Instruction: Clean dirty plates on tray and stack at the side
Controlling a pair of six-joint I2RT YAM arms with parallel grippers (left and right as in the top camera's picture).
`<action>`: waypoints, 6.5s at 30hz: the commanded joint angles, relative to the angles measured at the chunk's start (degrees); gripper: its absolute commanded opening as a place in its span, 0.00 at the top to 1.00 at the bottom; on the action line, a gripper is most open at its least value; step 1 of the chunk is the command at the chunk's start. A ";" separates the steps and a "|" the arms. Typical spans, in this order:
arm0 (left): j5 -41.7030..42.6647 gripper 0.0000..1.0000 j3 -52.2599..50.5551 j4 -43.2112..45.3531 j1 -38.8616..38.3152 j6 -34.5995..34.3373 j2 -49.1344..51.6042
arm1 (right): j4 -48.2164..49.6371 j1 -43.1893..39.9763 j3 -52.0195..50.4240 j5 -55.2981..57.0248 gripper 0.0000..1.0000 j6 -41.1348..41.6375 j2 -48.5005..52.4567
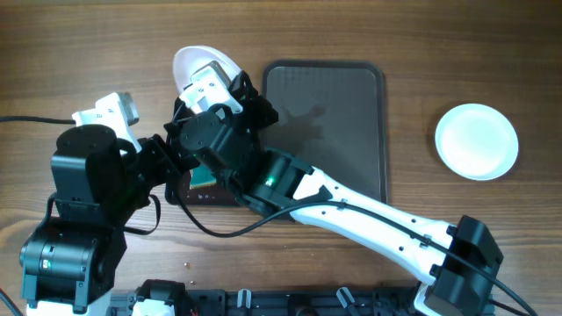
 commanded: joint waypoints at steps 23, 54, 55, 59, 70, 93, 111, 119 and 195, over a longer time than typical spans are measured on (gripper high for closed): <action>0.24 0.00 0.85 0.13 0.15 0.50 -0.13 | -25.00 -22.75 1.07 -61.31 0.96 48.92 0.20; 0.24 0.00 0.85 0.13 0.15 0.50 -0.13 | -52.35 -103.49 -3.67 -67.84 0.96 32.63 -2.01; 0.24 0.00 0.85 0.13 0.15 0.50 -0.13 | -51.76 -104.19 -5.09 -65.72 0.96 32.83 -2.01; 0.24 0.00 0.85 0.13 0.15 0.50 -0.13 | -45.59 -104.35 -12.28 -71.25 0.95 32.15 -2.01; 0.24 0.00 0.85 0.13 0.15 0.50 -0.13 | -36.35 -102.84 -22.75 -77.05 0.50 30.51 -4.11; 0.24 0.00 0.85 0.13 0.15 0.48 -0.13 | -47.08 -82.01 -23.96 -70.34 0.96 32.15 -42.36; 0.24 0.00 0.85 0.13 0.15 0.50 -0.13 | -33.11 -82.14 -25.77 -64.37 0.96 38.23 0.15; 0.24 0.00 0.85 0.13 0.15 0.48 -0.13 | -36.39 -82.71 -23.15 -67.28 0.96 35.67 -2.93; 0.24 0.00 0.85 0.13 0.15 0.50 -0.13 | 11.85 -58.07 -87.49 -70.90 0.00 18.88 -101.35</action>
